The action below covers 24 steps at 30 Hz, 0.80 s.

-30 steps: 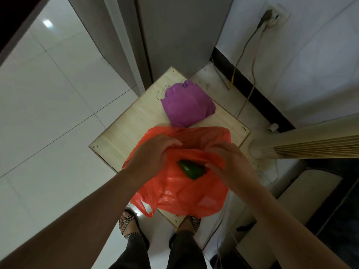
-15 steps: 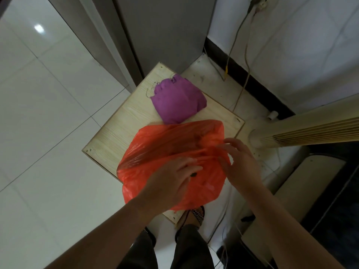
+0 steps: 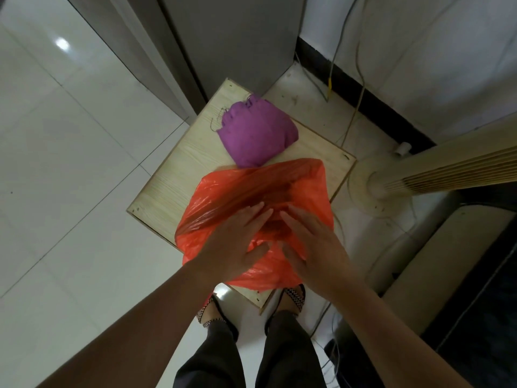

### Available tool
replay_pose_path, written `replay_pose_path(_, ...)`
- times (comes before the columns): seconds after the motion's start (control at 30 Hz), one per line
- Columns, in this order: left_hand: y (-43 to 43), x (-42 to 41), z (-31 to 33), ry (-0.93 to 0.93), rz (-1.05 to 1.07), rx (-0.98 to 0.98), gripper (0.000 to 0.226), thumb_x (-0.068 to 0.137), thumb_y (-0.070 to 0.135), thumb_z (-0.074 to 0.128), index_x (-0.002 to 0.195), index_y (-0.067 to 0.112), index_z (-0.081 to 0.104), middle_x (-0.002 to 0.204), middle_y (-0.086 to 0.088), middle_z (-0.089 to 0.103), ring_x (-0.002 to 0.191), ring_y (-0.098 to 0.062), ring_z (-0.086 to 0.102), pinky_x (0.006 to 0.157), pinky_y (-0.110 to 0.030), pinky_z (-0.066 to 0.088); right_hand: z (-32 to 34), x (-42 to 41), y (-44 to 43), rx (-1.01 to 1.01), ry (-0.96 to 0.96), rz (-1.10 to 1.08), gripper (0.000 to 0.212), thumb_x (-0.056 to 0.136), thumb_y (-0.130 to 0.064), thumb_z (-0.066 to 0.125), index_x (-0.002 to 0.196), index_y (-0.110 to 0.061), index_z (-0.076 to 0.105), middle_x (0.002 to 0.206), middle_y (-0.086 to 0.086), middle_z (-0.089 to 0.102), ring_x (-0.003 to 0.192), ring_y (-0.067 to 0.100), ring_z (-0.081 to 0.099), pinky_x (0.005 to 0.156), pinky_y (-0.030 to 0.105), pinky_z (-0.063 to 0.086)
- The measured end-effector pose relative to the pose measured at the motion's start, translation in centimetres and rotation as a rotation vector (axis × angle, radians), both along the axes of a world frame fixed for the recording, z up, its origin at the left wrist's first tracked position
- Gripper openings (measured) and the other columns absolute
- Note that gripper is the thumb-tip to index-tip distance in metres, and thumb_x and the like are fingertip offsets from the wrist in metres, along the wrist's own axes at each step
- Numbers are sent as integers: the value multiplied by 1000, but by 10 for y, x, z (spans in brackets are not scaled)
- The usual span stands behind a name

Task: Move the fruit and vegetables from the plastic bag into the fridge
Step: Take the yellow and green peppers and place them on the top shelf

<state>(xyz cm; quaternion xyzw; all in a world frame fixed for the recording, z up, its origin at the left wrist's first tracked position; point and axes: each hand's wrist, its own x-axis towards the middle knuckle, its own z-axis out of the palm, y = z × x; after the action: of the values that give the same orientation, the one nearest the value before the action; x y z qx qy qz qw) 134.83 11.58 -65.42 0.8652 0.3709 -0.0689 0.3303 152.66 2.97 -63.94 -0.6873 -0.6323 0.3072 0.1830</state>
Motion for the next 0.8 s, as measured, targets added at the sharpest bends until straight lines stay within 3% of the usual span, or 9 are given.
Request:
replay_pose_path(0.1, 4, -8, 1, 63, 21, -21, 91, 76, 79, 0, 148, 27, 19, 156, 2, 19, 143, -16, 18, 117, -36, 17, -20, 12, -26, -107, -57, 9, 62, 92, -58, 25, 143, -23, 33, 148, -2, 35, 135, 18, 34, 105, 45, 38)
replay_pose_path(0.2, 6, -15, 3, 89, 4, -32, 96, 72, 79, -8, 148, 26, 18, 156, 3, 18, 143, -14, 15, 114, -28, 9, -28, 26, -47, -143, -91, 35, 64, 92, -61, 20, 143, -23, 32, 149, -1, 34, 136, 19, 33, 104, 44, 41)
replay_pose_path(0.33, 3, -25, 7, 52, 41, -20, 90, 77, 77, 2, 147, 25, 24, 155, 2, 23, 142, -13, 18, 110, -22, 6, -22, 36, -54, -181, -39, -38, 67, 88, -64, 23, 142, -25, 34, 148, -3, 35, 132, 11, 36, 101, 34, 41)
replay_pose_path(0.43, -1, -37, 12, 13, 110, -11, 84, 81, 74, 7, 145, 25, 28, 152, 2, 28, 141, -13, 21, 108, -22, 7, -10, 23, -43, -66, -6, -83, 54, 91, -55, 32, 135, -25, 40, 138, 0, 44, 117, 16, 50, 86, 33, 52)
replay_pose_path(0.53, -2, -47, 19, -1, 137, 17, 77, 85, 68, 14, 144, 22, 33, 150, 0, 34, 140, -17, 26, 109, -27, 13, 4, -2, -24, 87, -10, -109, 44, 91, -46, 41, 125, -21, 48, 131, 2, 48, 111, 14, 49, 78, 24, 46)
replay_pose_path(0.7, 7, -60, 17, -30, 218, 9, 69, 87, 62, 23, 142, 24, 36, 151, 2, 31, 139, -14, 27, 112, -32, 25, 15, -31, 3, 166, 10, -202, 40, 89, -40, 48, 122, -18, 52, 132, 3, 44, 116, 13, 43, 80, 10, 31)
replay_pose_path(0.8, 21, -66, 6, -35, 324, -11, 69, 85, 64, 22, 141, 26, 38, 150, 4, 32, 138, -13, 28, 112, -38, 29, 12, -38, 9, 87, 36, -223, 47, 88, -41, 51, 130, -21, 45, 136, -1, 39, 121, 14, 41, 82, 21, 44)
